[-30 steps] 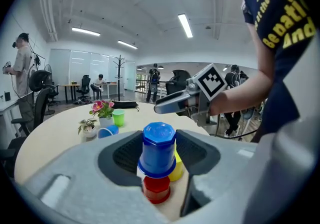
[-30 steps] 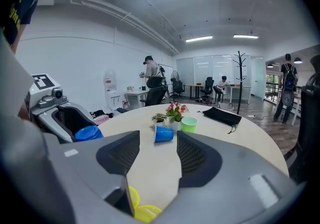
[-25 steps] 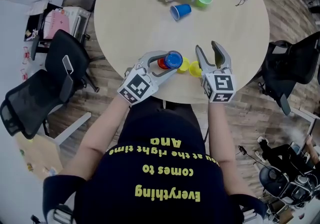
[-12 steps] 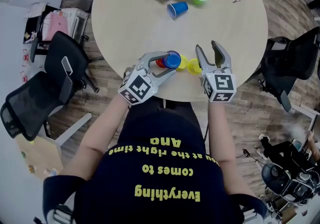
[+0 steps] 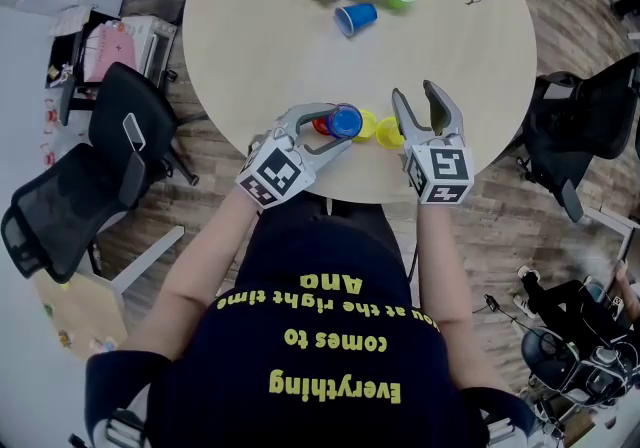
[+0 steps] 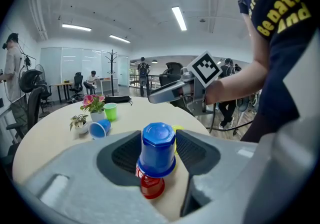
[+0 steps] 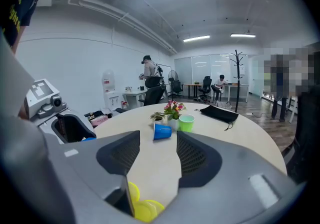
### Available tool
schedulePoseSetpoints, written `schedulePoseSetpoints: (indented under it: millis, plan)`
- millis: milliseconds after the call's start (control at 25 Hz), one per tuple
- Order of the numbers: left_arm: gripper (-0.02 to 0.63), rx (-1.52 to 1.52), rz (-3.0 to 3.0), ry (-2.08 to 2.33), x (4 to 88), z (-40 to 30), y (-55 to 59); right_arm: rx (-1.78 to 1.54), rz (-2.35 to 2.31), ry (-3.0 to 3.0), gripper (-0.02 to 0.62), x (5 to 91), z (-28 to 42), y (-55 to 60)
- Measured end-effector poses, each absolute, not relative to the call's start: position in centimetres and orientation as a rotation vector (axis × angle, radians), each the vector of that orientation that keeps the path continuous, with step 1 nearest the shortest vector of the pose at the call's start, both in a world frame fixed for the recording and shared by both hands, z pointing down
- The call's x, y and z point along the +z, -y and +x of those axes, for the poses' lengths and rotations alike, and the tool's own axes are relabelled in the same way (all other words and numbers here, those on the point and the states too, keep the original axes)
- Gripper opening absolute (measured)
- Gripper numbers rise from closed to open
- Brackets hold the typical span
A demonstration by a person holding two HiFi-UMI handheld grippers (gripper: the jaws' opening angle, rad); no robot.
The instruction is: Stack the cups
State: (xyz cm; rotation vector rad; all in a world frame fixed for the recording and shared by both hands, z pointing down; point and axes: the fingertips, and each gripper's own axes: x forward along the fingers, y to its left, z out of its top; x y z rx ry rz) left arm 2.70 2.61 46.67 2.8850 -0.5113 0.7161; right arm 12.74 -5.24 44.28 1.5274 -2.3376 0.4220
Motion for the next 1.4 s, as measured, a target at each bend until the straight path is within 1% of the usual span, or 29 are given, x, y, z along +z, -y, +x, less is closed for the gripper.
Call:
schedulePoseSetpoints:
  millis: [120, 160, 400, 560, 800, 920, 1000, 1080, 1280, 1400]
  plan:
    - [0.218, 0.690, 2.893, 0.472, 46.3, 2.8, -2.8, 0.426, 1.527, 2.338, 0.242, 44.3, 12.7, 5.5]
    - [0.229, 0.673, 2.898, 0.454, 46.0, 2.9, -2.9, 0.427, 1.530, 2.339, 0.242, 44.3, 12.7, 5.5]
    - [0.233, 0.477, 2.918, 0.446, 42.6, 2.5, -1.6, 0.425, 1.544, 2.343, 0.242, 43.9, 12.5, 6.0]
    - [0.233, 0.492, 2.959, 0.472, 41.3, 2.1, 0.9, 0.424, 1.552, 2.335, 0.242, 43.8, 12.7, 6.6]
    - [0.227, 0.497, 2.934, 0.643, 41.4, 0.9, 6.1, 0.440, 1.571, 2.322, 0.241, 44.0, 12.9, 7.3]
    - [0.202, 0.550, 2.886, 0.721, 42.9, 0.3, 8.5, 0.455, 1.581, 2.311, 0.241, 44.1, 13.0, 7.5]
    - [0.182, 0.652, 2.843, 0.769, 44.9, 0.2, 10.0, 0.463, 1.593, 2.302, 0.241, 44.3, 13.1, 7.7]
    - [0.179, 0.738, 2.791, 0.800, 47.2, 0.3, 11.3, 0.476, 1.606, 2.295, 0.241, 44.5, 13.3, 7.9]
    - [0.167, 0.816, 2.687, 0.827, 51.5, 1.6, 13.5, 0.505, 1.614, 2.279, 0.241, 45.2, 13.3, 8.0]
    - [0.106, 0.860, 2.631, 0.863, 53.2, 2.3, 15.0, 0.517, 1.627, 2.266, 0.241, 45.6, 13.5, 8.1]
